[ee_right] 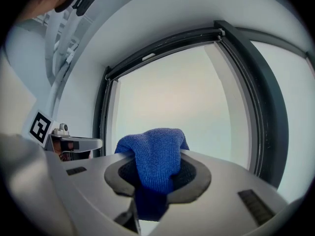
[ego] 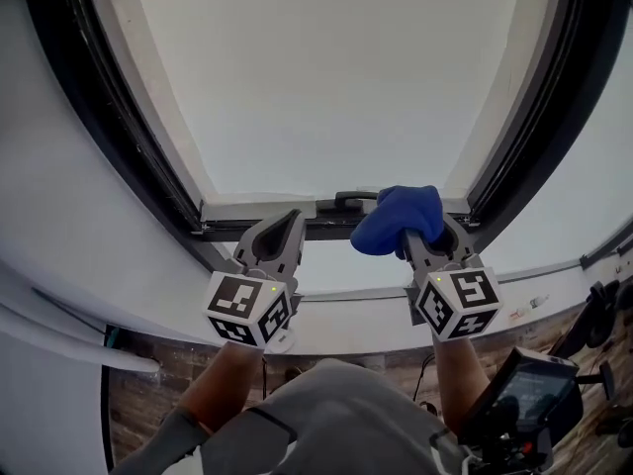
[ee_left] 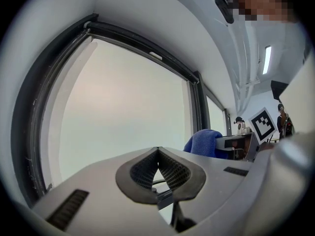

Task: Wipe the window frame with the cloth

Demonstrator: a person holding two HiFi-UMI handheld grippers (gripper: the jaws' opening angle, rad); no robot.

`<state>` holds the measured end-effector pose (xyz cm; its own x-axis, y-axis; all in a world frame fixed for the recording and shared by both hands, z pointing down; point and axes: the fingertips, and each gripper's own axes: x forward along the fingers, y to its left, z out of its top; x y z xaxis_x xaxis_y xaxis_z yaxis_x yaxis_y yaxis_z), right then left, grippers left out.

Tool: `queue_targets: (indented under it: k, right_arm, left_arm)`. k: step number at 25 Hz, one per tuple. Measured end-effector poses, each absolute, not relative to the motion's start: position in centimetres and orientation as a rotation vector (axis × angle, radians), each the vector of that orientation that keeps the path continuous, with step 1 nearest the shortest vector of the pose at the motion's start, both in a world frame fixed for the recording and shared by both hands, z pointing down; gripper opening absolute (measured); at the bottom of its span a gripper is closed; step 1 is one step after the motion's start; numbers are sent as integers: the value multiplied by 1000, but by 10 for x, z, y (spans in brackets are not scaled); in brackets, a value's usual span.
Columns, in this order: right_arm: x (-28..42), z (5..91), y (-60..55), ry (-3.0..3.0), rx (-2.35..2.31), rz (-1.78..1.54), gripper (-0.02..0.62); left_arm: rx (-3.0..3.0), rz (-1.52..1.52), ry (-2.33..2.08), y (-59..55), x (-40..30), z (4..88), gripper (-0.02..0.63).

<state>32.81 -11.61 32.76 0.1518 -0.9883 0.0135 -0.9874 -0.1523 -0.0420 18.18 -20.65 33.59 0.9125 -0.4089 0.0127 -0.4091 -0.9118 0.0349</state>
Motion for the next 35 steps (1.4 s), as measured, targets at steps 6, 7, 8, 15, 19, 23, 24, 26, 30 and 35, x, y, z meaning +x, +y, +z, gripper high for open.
queue_targets:
  k: [6, 7, 8, 15, 19, 23, 24, 26, 30, 35]
  right_arm:
    - [351, 326, -100, 1999, -2393, -51, 120]
    - [353, 327, -100, 1995, -2395, -55, 120]
    - [355, 327, -99, 1990, -2399, -58, 120]
    - [361, 332, -103, 1967, -2406, -82, 118]
    - [362, 335, -105, 1970, -2400, -89, 118]
    - [364, 336, -107, 1966, -2398, -96, 118]
    - [364, 336, -107, 1967, -2397, -94, 118]
    - [363, 335, -107, 1972, -2396, -87, 118]
    - [362, 336, -109, 1978, -2394, -83, 118]
    - [364, 337, -111, 1979, -2390, -87, 118]
  left_arm:
    - [3059, 13, -607, -198, 207, 333, 9]
    - [3063, 15, -598, -198, 210, 333, 8]
    - [3066, 16, -589, -198, 213, 334, 9]
    - [3064, 28, -585, -204, 216, 337, 9]
    - [3067, 45, -587, -205, 216, 341, 9]
    - [3078, 53, -583, -205, 216, 339, 9]
    - [3084, 55, -582, -204, 216, 339, 9]
    - [3090, 56, -580, -204, 217, 338, 9]
    - [3095, 65, -574, -205, 219, 339, 9]
    - [3095, 62, -571, -205, 222, 339, 9]
